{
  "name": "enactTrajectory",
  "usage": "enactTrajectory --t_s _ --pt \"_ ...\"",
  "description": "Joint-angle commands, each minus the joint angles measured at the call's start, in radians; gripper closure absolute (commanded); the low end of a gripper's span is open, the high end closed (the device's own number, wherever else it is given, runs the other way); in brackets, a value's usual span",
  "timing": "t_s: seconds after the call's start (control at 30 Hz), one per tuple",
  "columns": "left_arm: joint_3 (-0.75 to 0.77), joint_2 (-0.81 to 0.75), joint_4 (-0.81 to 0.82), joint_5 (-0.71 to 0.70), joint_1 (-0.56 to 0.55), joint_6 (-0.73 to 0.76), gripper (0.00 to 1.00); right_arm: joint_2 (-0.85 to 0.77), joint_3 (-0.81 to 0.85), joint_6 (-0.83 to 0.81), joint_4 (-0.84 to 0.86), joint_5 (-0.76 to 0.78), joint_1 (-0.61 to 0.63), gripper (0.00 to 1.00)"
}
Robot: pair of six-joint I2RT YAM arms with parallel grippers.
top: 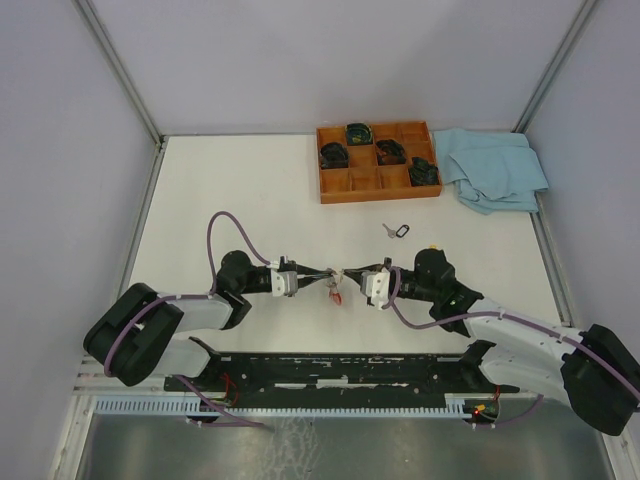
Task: Put the keys on the keyring
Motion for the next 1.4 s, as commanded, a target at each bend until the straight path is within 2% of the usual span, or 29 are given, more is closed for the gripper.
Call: enactTrajectory --t_s 0.0,0.97,1.37 --pt "0.014 -0.024 0.054 -0.004 -0.003 0.004 0.97 -0.023 -0.014 0.038 0.028 0.009 0.004 0.99" --pt "0.017 -0.012 0.067 0.008 -0.003 -0.005 0.97 0.041 0.009 0.073 0.105 -0.027 0.004 0.99" --pt "0.016 -0.013 0.067 0.005 -0.003 -0.005 0.97 0.016 -0.002 0.077 0.071 -0.023 0.005 0.99"
